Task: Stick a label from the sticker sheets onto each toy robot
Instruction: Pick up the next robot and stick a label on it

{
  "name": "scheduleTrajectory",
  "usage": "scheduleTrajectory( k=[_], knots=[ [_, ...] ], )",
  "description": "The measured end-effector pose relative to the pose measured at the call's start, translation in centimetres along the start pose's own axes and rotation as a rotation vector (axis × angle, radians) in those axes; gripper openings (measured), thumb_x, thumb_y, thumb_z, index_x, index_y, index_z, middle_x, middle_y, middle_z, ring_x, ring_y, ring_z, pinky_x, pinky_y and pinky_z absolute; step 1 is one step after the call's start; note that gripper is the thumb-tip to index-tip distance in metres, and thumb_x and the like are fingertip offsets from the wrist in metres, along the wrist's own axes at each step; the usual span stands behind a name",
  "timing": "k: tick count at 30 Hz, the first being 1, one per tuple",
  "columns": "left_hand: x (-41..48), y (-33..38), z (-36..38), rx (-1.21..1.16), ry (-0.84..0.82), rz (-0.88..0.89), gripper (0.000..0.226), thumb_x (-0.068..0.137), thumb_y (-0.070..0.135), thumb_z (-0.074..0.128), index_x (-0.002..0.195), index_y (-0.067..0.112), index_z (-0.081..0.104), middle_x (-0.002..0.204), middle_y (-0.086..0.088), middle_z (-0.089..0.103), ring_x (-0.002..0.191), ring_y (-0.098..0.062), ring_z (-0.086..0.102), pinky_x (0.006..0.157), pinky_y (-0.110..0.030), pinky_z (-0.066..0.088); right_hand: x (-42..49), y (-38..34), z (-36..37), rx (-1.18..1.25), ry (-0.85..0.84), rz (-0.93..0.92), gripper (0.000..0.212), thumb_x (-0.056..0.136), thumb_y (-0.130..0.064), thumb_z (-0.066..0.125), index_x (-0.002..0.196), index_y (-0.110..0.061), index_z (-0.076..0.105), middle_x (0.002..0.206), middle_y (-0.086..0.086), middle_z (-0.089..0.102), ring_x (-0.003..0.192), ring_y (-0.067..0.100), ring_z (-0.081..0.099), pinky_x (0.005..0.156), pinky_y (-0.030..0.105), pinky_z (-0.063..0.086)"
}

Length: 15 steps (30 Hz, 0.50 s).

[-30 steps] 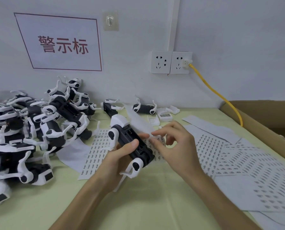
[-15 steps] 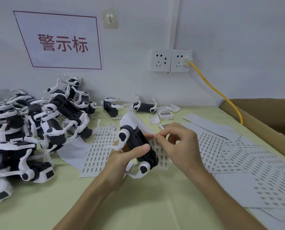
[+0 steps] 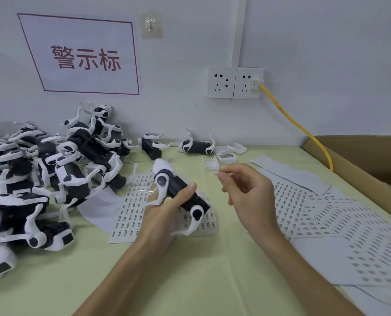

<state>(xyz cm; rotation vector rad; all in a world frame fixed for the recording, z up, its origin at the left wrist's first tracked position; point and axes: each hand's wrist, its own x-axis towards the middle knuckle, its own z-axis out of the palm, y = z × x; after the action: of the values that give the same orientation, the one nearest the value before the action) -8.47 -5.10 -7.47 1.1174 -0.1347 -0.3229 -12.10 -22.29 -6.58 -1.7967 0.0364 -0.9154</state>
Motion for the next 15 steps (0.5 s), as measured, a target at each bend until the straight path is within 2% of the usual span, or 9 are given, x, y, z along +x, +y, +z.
scheduleTrajectory(
  k=[3,5,7,8,11,13,15],
  knots=[
    [0.4,0.4,-0.7,0.144,0.161,0.06,0.046,0.06,0.041,0.098,0.095,0.02,0.077,0.123,-0.018,0.071,0.115,-0.033,0.069,0.07,-0.029,0.062,-0.1,-0.1,0.0,-0.012,0.028,-0.011,0.015,0.09,-0.026,0.077,0.077,-0.024,0.07,0.064,-0.006,0.065,0.053,0.02,0.054,0.057,0.037,0.049],
    [0.8,0.9,-1.3,0.211,0.179,0.051,0.048,0.058,0.049,0.096,0.095,0.024,0.078,0.116,-0.008,0.075,0.108,-0.027,0.072,0.077,-0.03,0.059,-0.1,-0.1,0.0,-0.028,0.028,-0.027,0.018,0.09,-0.026,0.076,0.074,-0.024,0.069,0.062,-0.008,0.064,0.055,0.023,0.054,0.057,0.036,0.048],
    [1.0,1.7,-1.5,0.09,0.052,-0.019,0.048,0.06,0.051,0.095,0.087,0.016,0.075,0.099,-0.008,0.075,0.091,-0.028,0.071,0.076,-0.03,0.053,-0.1,-0.2,0.1,-0.029,0.007,-0.041,0.018,0.091,-0.024,0.076,0.074,-0.029,0.07,0.062,-0.009,0.065,0.055,0.02,0.056,0.056,0.033,0.049],
    [1.0,1.9,-1.4,-0.013,-0.036,-0.057,0.05,0.064,0.051,0.092,0.088,0.012,0.072,0.097,-0.014,0.07,0.092,-0.03,0.068,0.081,-0.033,0.051,-0.2,-0.3,0.1,-0.025,-0.01,-0.051,0.019,0.091,-0.023,0.076,0.075,-0.033,0.071,0.063,-0.009,0.065,0.055,0.018,0.058,0.056,0.03,0.049],
    [0.7,2.3,-1.7,-0.21,-0.311,-0.129,0.056,0.075,0.053,0.083,0.097,0.003,0.071,0.115,-0.033,0.067,0.123,-0.038,0.065,0.105,-0.045,0.054,-0.3,-0.6,0.1,-0.002,-0.074,-0.079,0.019,0.088,-0.025,0.075,0.078,-0.041,0.071,0.066,-0.011,0.068,0.062,0.017,0.063,0.056,0.029,0.051],
    [0.2,2.5,-1.7,-0.231,-0.442,-0.157,0.054,0.077,0.054,0.084,0.097,0.005,0.076,0.128,-0.034,0.065,0.13,-0.042,0.061,0.107,-0.048,0.052,-0.3,-0.7,0.2,0.0,-0.1,-0.099,0.023,0.087,-0.022,0.075,0.08,-0.043,0.072,0.068,-0.012,0.069,0.062,0.016,0.063,0.055,0.027,0.05],
    [0.1,2.5,-1.6,-0.278,-0.473,-0.185,0.051,0.077,0.049,0.087,0.097,0.005,0.075,0.139,-0.039,0.056,0.132,-0.046,0.058,0.113,-0.054,0.046,-0.3,-0.7,0.2,-0.002,-0.114,-0.108,0.029,0.088,-0.015,0.077,0.082,-0.043,0.072,0.07,-0.015,0.07,0.062,0.015,0.062,0.054,0.028,0.05]
  ],
)
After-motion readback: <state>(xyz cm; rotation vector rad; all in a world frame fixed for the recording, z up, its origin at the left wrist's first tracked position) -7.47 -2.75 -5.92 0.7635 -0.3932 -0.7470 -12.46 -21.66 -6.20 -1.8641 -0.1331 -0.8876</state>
